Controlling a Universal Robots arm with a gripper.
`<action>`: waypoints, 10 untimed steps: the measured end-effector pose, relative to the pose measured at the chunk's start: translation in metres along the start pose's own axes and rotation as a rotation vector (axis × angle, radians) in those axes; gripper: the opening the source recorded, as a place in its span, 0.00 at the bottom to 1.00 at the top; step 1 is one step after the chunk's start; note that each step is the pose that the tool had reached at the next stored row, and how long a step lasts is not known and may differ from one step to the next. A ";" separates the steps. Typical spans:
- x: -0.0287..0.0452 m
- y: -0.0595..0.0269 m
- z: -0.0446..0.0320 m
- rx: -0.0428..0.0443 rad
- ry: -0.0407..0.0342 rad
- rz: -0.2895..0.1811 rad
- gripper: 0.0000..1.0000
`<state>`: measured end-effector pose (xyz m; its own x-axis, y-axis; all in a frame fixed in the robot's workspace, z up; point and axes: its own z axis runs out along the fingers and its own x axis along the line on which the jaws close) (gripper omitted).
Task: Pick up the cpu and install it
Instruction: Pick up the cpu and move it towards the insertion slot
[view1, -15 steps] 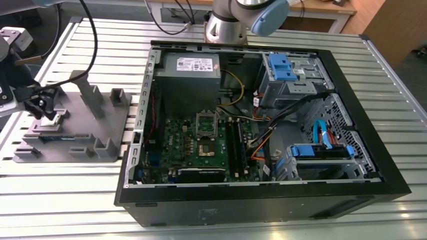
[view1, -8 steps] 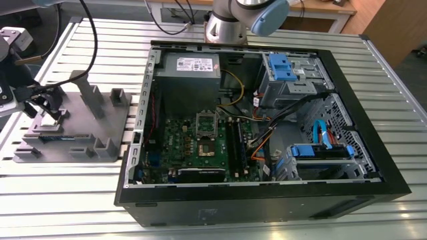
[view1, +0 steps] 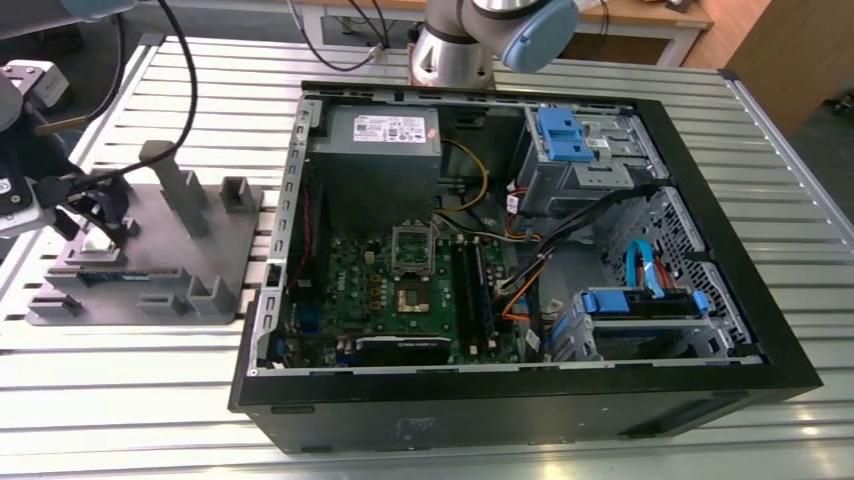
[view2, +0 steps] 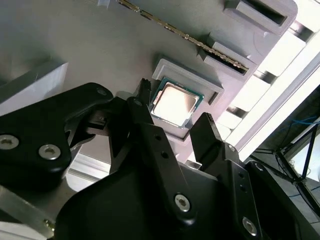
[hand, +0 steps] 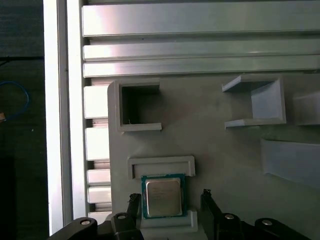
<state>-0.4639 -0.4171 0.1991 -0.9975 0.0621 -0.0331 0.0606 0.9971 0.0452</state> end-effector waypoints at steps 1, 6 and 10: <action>0.0001 0.0000 0.0011 -0.0004 -0.0026 -0.004 0.58; 0.0022 -0.0003 0.0052 -0.0010 -0.0087 -0.009 0.58; 0.0026 -0.0003 0.0066 -0.0008 -0.0088 -0.009 0.58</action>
<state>-0.4663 -0.4170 0.1924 -0.9977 0.0538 -0.0422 0.0518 0.9976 0.0456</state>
